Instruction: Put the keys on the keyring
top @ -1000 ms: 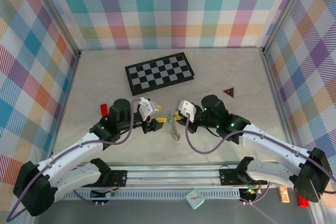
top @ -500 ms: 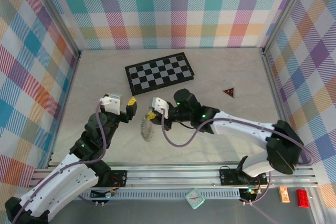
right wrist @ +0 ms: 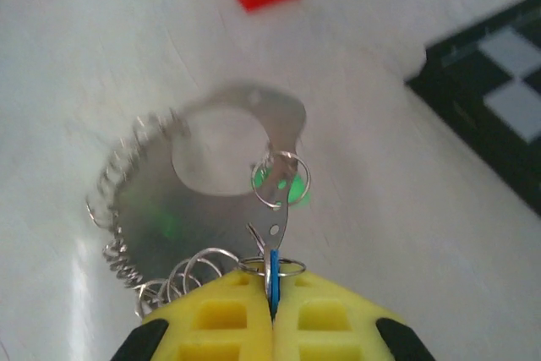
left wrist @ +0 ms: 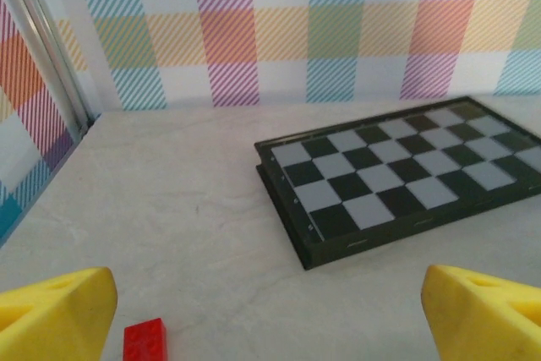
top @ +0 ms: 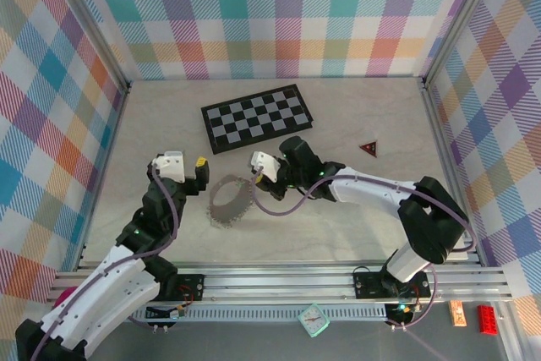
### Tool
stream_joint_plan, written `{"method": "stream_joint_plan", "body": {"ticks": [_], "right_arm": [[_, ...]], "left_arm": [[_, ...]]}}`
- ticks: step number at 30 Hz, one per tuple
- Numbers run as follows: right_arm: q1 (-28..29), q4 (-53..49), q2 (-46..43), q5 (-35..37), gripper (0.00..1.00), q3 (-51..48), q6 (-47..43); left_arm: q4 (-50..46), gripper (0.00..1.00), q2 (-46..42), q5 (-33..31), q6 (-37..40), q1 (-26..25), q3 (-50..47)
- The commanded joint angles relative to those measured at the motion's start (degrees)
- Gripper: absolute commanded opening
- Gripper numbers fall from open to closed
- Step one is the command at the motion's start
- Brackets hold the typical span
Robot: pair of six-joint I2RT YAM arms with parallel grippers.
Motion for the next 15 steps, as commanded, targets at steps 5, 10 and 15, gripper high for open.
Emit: {"method": "stream_joint_plan", "body": {"ticks": [5,10,15], "right_arm": [[-0.18,-19.83,3.17,12.47,0.0,-0.29,-11.96],[-0.74,-22.86,5.71,18.84,0.0,-1.05,-13.1],[-1.33,-24.26,6.47,21.66,0.27,-1.66,-13.02]], "left_arm": [[9.81,1.0,6.46,-5.49,0.39,2.33,-2.48],[14.3,1.0,11.68,-5.58,1.7,5.2,-3.63],[16.58,1.0,14.31,-3.18,-0.01,8.88,-4.83]]}}
